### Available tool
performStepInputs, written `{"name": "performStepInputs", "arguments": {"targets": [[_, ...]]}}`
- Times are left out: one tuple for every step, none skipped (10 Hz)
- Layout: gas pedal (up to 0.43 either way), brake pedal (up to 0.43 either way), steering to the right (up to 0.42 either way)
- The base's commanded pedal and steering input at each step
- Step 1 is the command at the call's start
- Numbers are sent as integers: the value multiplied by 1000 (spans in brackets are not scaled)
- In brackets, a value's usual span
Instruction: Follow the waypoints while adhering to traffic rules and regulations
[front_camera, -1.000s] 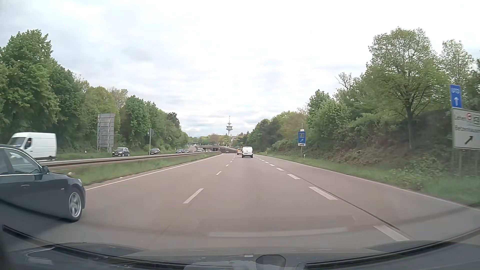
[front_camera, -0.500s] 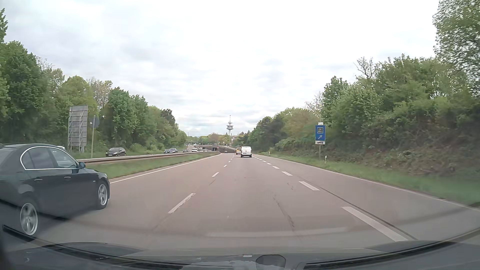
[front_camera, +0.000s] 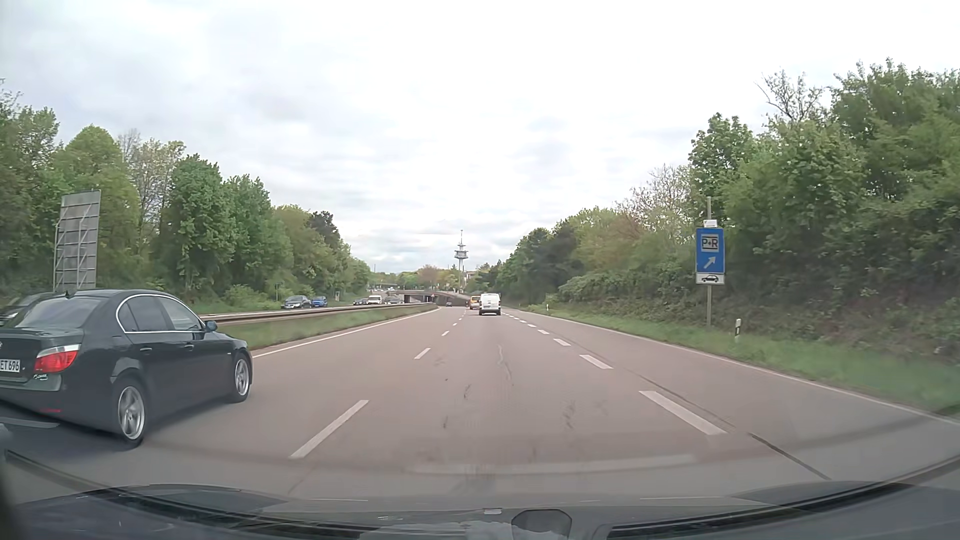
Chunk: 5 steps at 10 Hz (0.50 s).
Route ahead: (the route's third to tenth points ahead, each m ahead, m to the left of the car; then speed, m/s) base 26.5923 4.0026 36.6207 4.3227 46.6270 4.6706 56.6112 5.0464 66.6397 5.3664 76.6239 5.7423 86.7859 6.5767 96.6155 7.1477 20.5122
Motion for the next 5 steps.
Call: {"name": "performStepInputs", "arguments": {"targets": [[67, 0, 0], [59, 0, 0], [59, 0, 0], [59, 0, 0], [59, 0, -1]]}}
